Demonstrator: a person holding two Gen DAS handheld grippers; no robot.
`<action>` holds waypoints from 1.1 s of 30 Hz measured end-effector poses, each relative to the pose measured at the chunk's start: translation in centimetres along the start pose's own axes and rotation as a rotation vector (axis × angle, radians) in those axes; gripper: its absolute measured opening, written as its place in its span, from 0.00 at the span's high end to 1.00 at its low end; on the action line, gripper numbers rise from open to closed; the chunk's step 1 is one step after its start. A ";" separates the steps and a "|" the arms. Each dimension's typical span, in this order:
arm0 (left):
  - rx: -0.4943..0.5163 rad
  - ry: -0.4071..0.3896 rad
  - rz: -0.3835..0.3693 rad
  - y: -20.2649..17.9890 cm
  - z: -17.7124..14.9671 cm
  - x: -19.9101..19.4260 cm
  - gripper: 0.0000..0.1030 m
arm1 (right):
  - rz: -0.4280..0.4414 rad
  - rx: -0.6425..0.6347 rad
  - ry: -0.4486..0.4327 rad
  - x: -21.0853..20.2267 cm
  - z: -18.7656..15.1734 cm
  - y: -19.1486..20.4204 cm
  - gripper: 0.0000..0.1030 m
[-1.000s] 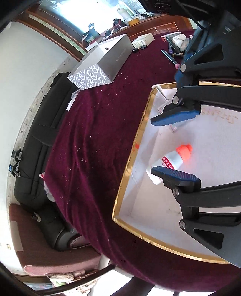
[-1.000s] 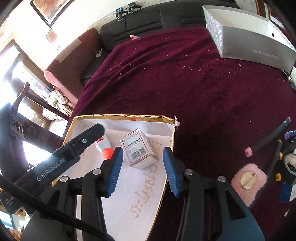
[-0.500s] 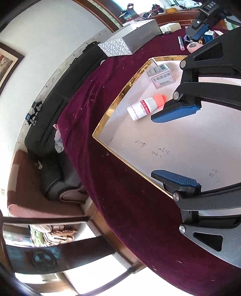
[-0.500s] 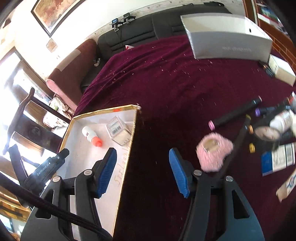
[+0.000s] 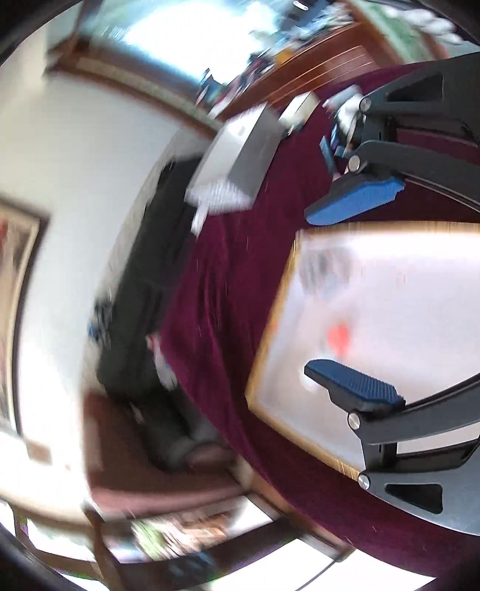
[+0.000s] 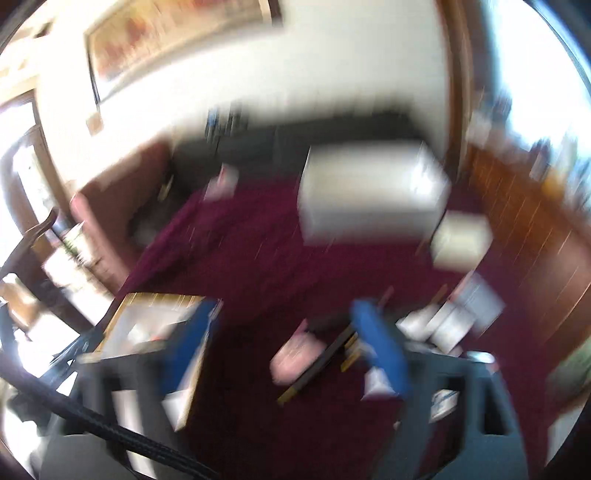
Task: Organize objects
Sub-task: 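Move both grippers back to the pile of items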
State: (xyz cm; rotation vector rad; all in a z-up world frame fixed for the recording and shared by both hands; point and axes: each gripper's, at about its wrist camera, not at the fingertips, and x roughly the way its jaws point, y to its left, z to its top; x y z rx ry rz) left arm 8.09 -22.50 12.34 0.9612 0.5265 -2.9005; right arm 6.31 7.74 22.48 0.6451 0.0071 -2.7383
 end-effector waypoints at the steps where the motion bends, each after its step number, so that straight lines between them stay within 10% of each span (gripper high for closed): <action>1: 0.038 0.022 -0.037 -1.9 -0.1 0.6 0.30 | 0.005 0.010 -0.045 -0.8 -0.6 -0.8 0.00; 8: 0.059 0.326 -0.215 -8.5 -2.6 7.7 0.30 | 0.001 0.254 0.262 4.8 -8.3 -8.0 0.00; 20: 0.190 0.317 0.032 -12.9 -5.1 15.2 0.30 | 0.051 0.404 0.390 6.5 -17.4 -14.3 0.00; 30: 0.247 0.362 0.032 -15.5 -6.8 18.9 0.30 | 0.089 0.427 0.380 6.9 -17.4 -14.5 0.00; 33: 0.297 0.365 -0.006 -16.4 -7.1 18.2 0.64 | 0.088 0.427 0.379 6.9 -17.4 -14.5 0.00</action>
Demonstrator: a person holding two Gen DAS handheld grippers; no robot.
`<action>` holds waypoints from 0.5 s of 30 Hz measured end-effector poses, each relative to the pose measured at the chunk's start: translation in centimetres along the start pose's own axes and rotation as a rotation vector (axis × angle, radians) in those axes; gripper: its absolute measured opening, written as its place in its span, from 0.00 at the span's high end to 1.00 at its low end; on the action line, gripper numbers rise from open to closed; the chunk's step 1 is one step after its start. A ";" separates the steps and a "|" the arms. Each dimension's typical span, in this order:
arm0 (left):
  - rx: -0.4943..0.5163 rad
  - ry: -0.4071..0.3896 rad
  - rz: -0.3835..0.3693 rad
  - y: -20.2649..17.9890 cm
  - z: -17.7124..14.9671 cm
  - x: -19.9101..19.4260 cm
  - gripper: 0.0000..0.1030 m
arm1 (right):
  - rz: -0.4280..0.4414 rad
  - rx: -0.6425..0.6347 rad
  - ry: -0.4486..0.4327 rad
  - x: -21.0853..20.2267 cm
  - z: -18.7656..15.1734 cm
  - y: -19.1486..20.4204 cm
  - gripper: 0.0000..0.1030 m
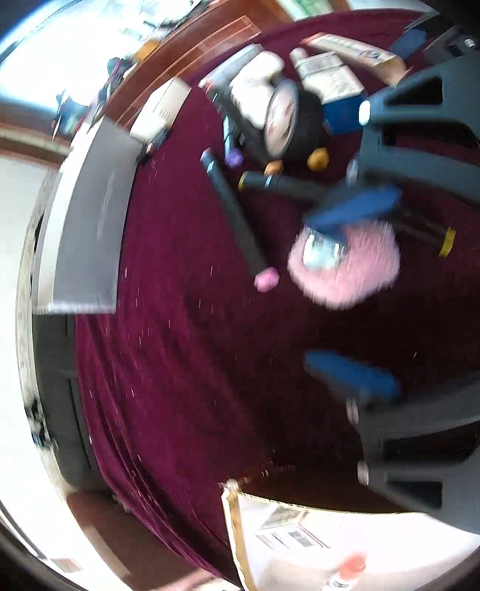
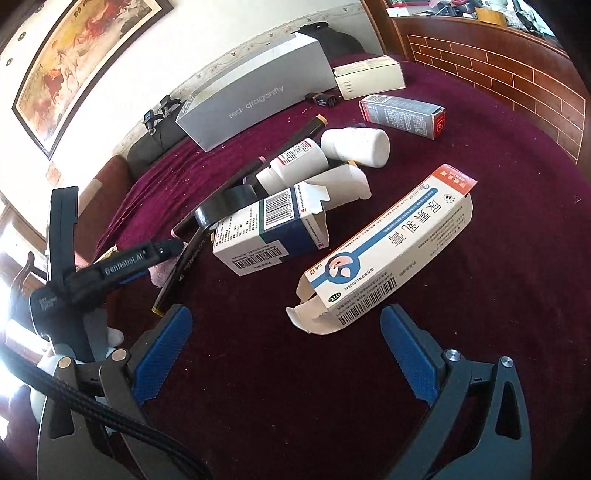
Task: Organize objects
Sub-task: 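Move both grippers back to the pile of items, then grasp the pink pom-pom with the left gripper while the right gripper grasps a black marker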
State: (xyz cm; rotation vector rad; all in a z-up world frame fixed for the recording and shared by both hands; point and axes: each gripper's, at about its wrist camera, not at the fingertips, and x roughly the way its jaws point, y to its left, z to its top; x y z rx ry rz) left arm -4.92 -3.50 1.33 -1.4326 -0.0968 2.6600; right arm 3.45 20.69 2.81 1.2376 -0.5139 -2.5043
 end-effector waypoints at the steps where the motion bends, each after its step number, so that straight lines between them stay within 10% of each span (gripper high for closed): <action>1: -0.001 0.010 -0.033 -0.2 0.0 -0.5 0.74 | -0.002 -0.001 0.000 0.0 0.0 0.0 0.00; 15: -0.090 -0.081 -0.229 3.8 -3.9 -9.9 0.75 | -0.056 -0.111 0.036 -0.5 0.1 3.3 0.04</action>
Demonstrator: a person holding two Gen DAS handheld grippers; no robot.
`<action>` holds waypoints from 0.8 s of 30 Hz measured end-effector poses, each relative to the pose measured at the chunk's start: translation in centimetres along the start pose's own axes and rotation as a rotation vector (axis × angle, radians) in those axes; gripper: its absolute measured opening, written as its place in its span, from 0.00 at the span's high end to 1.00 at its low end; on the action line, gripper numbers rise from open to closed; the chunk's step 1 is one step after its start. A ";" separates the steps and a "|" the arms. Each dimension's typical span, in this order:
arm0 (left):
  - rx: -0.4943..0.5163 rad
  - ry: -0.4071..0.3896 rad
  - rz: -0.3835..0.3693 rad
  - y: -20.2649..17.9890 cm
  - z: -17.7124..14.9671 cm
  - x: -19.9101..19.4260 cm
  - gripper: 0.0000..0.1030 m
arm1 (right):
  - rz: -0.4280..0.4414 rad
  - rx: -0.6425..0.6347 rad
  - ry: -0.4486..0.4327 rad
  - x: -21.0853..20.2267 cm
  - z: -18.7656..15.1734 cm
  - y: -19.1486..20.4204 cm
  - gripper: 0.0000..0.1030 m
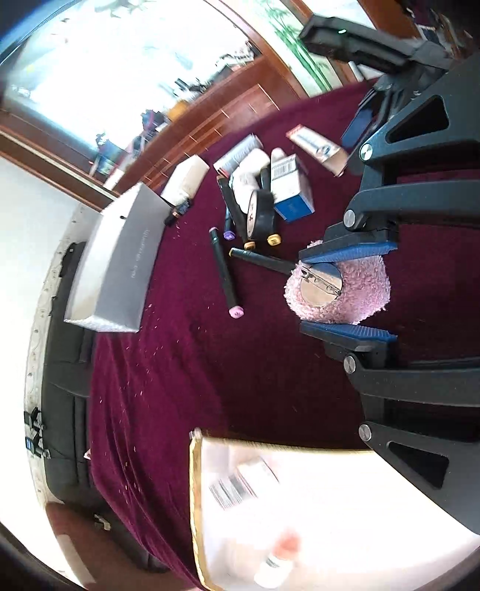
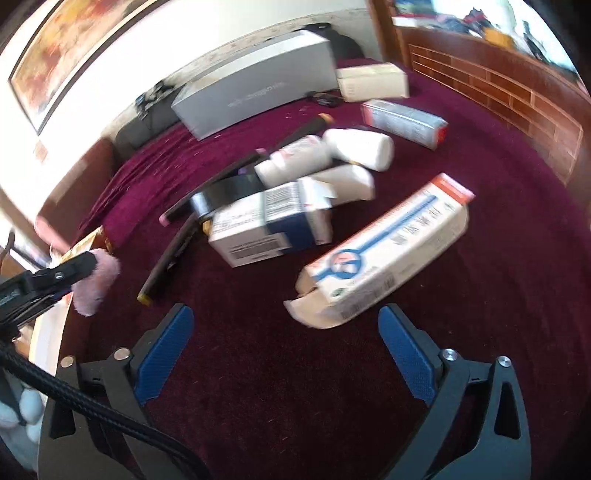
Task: Organize objects
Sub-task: 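Grasp the pink pom-pom with the left gripper while the right gripper grasps a black marker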
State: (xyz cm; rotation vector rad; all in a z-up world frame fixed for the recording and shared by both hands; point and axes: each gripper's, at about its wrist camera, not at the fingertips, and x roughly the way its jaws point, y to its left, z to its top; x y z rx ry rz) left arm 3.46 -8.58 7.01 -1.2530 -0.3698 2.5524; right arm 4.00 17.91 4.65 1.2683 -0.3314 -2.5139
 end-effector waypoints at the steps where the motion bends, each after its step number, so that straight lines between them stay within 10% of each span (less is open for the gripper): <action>1: -0.004 -0.009 -0.001 0.3 -0.4 -0.8 0.75 | 0.018 -0.008 0.005 -0.1 0.3 0.6 0.03; 11: -0.041 -0.085 0.043 4.0 -3.0 -5.6 0.75 | 0.069 -0.049 0.210 6.9 4.0 7.4 0.05; 17: -0.047 -0.121 0.046 5.8 -3.6 -7.2 0.74 | -0.126 -0.106 0.227 10.7 5.2 10.1 0.13; 24: -0.075 -0.122 0.034 7.6 -3.6 -7.1 0.74 | -0.269 -0.155 0.185 11.6 6.0 10.7 0.70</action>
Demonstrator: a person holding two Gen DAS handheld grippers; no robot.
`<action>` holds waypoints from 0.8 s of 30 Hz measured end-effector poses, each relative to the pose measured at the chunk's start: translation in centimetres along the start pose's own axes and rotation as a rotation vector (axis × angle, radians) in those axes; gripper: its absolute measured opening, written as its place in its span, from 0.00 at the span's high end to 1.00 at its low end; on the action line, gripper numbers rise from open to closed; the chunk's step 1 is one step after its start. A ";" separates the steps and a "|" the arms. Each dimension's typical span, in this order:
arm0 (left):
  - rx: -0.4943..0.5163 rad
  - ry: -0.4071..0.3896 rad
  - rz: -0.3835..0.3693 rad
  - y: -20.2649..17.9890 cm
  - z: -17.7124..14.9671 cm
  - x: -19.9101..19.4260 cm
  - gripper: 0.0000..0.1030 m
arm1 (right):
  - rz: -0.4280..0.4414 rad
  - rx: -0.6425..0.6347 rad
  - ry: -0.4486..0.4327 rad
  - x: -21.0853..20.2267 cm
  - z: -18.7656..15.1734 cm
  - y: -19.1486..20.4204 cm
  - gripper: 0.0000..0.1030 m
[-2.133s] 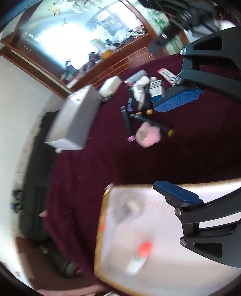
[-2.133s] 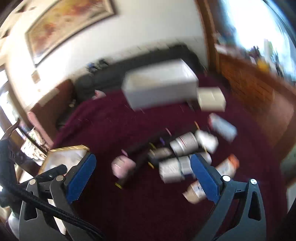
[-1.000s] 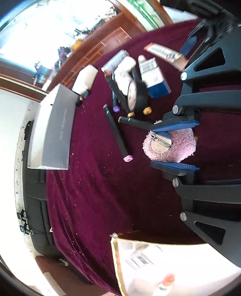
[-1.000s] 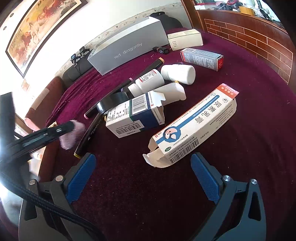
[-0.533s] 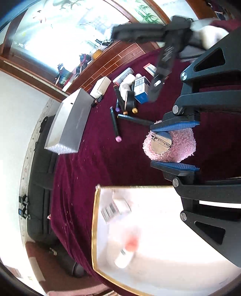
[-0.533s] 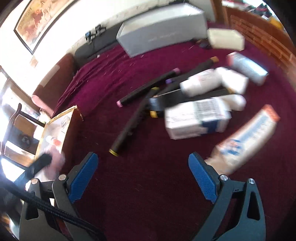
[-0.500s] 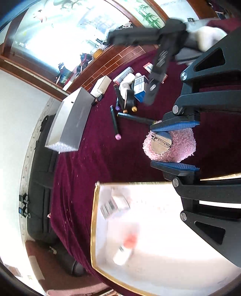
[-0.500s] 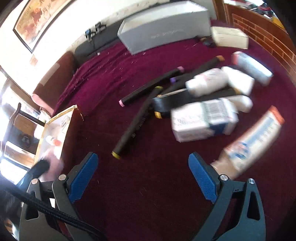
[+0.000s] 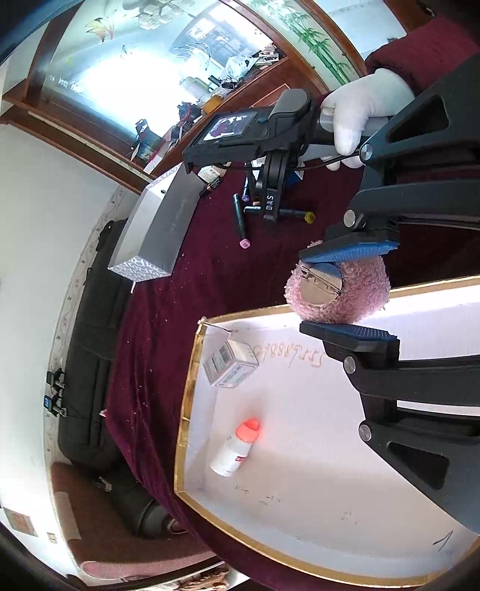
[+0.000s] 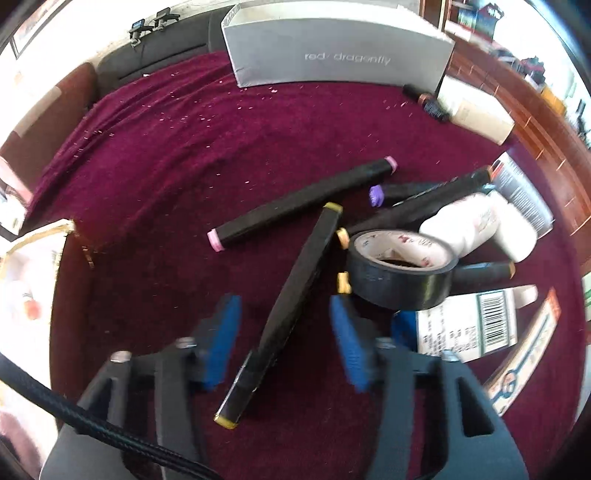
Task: Organize objects
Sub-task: 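Grasp the pink pom-pom with the left gripper while the right gripper grasps a black marker, then place the pink pom-pom in the tray while the right gripper drops the black marker there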
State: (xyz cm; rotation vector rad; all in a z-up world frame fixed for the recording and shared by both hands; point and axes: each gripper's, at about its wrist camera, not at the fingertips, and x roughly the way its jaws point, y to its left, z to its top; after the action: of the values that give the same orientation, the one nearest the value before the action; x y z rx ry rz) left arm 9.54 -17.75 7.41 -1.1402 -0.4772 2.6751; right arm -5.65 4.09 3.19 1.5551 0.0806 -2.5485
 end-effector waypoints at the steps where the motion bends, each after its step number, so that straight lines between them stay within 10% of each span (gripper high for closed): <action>1: -0.005 0.003 -0.001 0.2 0.0 0.1 0.74 | 0.007 -0.001 -0.005 -0.1 -0.2 -0.2 0.78; 24: -0.031 -0.027 0.106 3.3 -0.5 -2.3 0.74 | 0.432 0.049 -0.068 -8.3 -4.1 0.0 0.88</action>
State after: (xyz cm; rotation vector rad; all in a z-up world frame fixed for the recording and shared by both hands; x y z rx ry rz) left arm 11.27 -21.35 7.40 -1.1714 -0.4771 2.7861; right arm 1.64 5.51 8.66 1.3243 -0.2953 -2.2700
